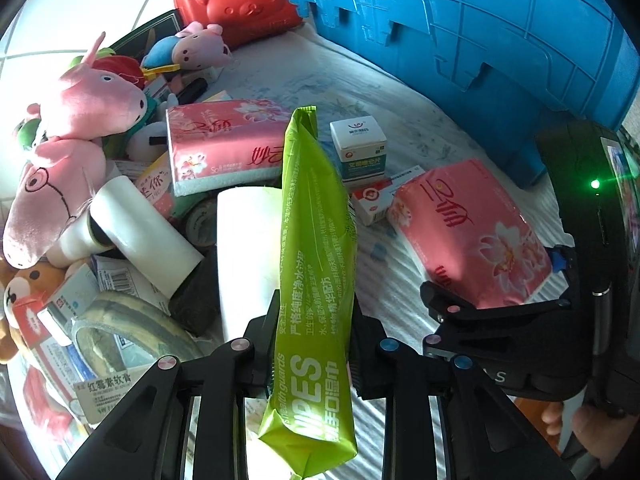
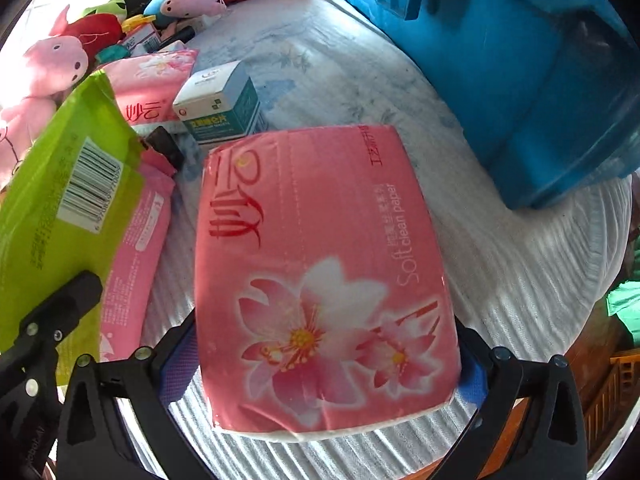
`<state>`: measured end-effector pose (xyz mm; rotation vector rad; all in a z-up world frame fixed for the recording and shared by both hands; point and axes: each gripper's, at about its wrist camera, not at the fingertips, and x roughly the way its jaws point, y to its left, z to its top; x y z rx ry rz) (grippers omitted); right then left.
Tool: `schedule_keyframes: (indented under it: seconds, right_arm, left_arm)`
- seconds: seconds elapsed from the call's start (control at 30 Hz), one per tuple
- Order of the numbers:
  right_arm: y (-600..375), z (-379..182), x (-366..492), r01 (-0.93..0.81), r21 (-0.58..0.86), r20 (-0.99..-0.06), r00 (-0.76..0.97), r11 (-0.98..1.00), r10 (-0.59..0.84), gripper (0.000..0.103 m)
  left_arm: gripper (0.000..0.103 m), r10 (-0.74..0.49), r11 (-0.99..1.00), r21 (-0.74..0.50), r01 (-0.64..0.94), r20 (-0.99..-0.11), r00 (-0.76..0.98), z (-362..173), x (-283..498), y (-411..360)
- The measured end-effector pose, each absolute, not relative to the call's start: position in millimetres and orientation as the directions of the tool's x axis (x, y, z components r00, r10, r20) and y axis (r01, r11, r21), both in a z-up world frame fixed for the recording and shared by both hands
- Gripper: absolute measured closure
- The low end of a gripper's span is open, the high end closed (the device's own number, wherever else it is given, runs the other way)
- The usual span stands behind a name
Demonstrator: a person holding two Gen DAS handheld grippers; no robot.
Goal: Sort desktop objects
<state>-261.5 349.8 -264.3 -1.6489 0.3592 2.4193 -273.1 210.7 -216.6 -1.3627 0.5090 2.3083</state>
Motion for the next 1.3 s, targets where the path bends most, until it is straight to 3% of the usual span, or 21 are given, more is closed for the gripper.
schedule_keyframes:
  seconds: [0.07,0.1,0.23,0.93,1.3]
  right_arm:
    - [350,-262,-260,-0.3,0.084,-0.935,-0.354,-0.95,0.029,0.001]
    - [349,-260,-258,-0.294,0.082,-0.934,-0.356,-0.952,0.029,0.008]
    - [343,-252,-251,-0.251,0.065,-0.932,-0.362,-0.966,0.031,0.01]
    - [332,-165,-199,-0.025,0.039,-0.843,-0.537,-0.999,-0.019,0.01]
    - [310,-121,-151,0.003,0.017,-0.784,-0.62,-1.0,-0.015,0.01]
  left_arm:
    - [0.077,0.158,-0.855,0.099,-0.509,-0.885,-0.438,-216,-270,210]
    - [0.077,0.156,-0.858,0.098,-0.504,-0.886,-0.437,-216,-269,210]
    - [0.077,0.151,-0.868,0.093,-0.488,-0.887,-0.437,-215,-263,209]
    - [0.078,0.078,-0.973,0.077,-0.219,-0.781,-0.62,-143,-201,165]
    - [0.077,0.098,-0.973,0.07,-0.218,-0.733,-0.673,-113,-148,138]
